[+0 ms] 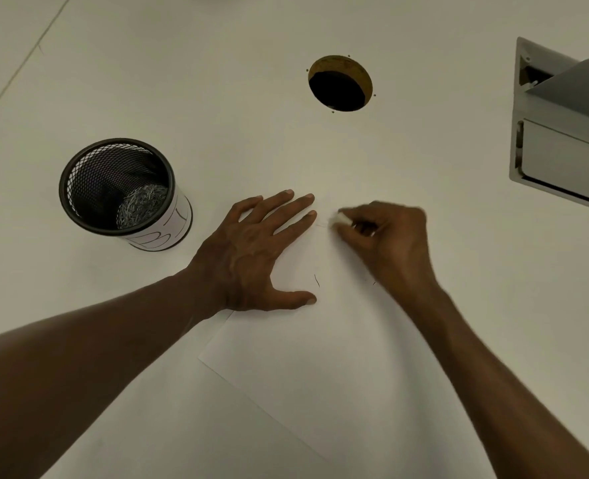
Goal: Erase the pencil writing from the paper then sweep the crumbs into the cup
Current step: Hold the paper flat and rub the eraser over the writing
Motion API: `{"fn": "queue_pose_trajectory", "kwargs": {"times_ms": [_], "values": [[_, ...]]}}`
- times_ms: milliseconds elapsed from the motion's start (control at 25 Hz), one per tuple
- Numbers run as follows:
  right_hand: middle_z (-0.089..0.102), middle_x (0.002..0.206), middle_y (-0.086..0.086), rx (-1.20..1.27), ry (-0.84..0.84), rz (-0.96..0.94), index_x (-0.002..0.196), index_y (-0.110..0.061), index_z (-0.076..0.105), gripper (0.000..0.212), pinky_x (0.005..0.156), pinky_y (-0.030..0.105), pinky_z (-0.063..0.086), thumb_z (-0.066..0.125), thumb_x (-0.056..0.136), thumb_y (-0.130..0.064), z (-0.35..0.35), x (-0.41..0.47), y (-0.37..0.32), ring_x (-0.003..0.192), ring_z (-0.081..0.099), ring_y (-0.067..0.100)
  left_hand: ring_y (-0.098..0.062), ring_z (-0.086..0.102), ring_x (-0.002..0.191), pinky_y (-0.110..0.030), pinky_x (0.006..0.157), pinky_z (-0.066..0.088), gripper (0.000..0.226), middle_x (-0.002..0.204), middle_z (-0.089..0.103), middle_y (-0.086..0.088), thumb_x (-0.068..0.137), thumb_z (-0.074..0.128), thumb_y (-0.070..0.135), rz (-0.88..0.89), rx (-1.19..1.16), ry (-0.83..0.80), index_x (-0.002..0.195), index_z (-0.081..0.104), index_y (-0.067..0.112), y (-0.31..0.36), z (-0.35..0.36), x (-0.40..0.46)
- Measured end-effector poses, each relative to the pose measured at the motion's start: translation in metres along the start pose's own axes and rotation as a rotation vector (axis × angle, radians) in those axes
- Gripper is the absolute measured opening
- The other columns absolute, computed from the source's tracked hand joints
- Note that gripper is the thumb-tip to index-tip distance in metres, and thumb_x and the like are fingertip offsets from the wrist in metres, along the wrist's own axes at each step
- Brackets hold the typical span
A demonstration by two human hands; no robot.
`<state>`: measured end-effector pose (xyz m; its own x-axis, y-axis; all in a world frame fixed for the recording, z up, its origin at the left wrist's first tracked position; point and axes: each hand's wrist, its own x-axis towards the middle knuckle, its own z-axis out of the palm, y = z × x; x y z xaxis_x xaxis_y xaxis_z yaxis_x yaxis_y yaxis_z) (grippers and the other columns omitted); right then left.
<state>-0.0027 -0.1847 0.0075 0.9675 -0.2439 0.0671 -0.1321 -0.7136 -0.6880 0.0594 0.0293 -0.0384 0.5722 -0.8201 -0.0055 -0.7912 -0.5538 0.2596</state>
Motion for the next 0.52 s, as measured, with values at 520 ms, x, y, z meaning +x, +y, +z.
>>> {"fn": "queue_pose_trajectory", "kwargs": {"times_ms": [520], "values": [[0.071,0.070,0.008,-0.041,-0.050,-0.110,0.089,-0.006,0.077,0.013,0.063,0.038,0.054,0.078,0.079,-0.015,0.010,0.012,-0.002,0.062,0.064,0.018,-0.019,0.012,0.158,-0.044,0.125,0.016,0.109,0.171,0.013,0.003,0.079,0.034,0.092,0.003,-0.013,-0.001,0.160,0.029,0.018,0.001,-0.002,0.000]]}}
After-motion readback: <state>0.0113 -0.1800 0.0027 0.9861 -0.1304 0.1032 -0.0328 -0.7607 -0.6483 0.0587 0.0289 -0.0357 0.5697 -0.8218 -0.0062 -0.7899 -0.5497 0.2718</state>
